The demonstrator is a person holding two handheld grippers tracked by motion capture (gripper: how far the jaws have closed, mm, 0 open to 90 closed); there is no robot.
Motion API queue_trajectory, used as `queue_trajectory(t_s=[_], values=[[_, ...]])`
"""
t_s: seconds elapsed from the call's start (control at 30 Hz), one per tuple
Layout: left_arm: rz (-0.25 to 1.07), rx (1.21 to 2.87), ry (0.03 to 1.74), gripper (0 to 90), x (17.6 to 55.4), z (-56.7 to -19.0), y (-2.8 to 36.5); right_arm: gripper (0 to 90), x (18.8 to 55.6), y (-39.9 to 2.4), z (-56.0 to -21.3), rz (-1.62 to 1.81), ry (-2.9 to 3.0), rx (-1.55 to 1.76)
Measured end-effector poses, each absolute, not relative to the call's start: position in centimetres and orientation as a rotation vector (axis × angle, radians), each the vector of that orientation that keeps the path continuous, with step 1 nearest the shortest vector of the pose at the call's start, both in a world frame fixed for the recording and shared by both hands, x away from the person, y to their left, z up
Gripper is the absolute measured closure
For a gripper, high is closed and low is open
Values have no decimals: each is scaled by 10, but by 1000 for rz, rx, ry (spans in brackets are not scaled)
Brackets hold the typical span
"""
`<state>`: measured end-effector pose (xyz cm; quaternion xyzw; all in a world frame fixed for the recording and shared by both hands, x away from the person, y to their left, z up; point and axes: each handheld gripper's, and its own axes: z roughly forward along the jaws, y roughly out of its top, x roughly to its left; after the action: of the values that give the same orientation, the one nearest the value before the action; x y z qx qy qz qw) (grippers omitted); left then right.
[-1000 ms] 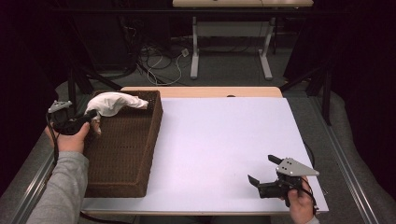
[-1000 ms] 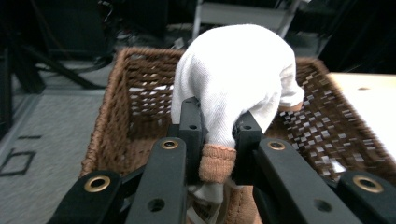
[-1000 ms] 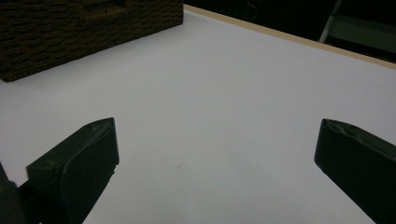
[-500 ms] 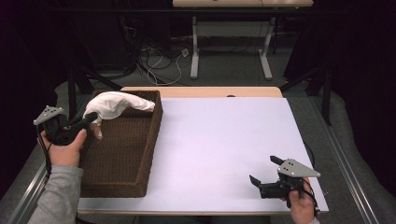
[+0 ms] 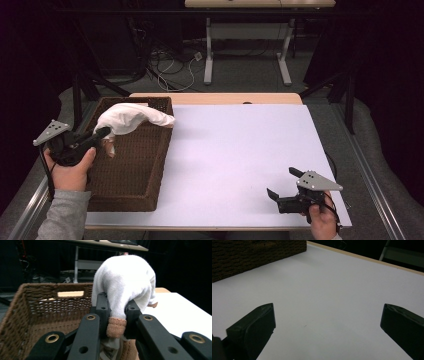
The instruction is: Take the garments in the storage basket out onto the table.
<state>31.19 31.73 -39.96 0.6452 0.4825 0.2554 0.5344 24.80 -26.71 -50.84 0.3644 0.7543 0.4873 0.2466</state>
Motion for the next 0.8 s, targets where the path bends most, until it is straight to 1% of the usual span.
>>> queue_trajectory(t_s=[0.3, 0.8], values=[[578, 1572, 1082, 788, 305, -396, 293, 0, 248, -268, -508, 1334, 2052, 992], [482, 1624, 926, 787, 305, -397, 233, 0, 247, -269, -508, 1336, 2046, 997]])
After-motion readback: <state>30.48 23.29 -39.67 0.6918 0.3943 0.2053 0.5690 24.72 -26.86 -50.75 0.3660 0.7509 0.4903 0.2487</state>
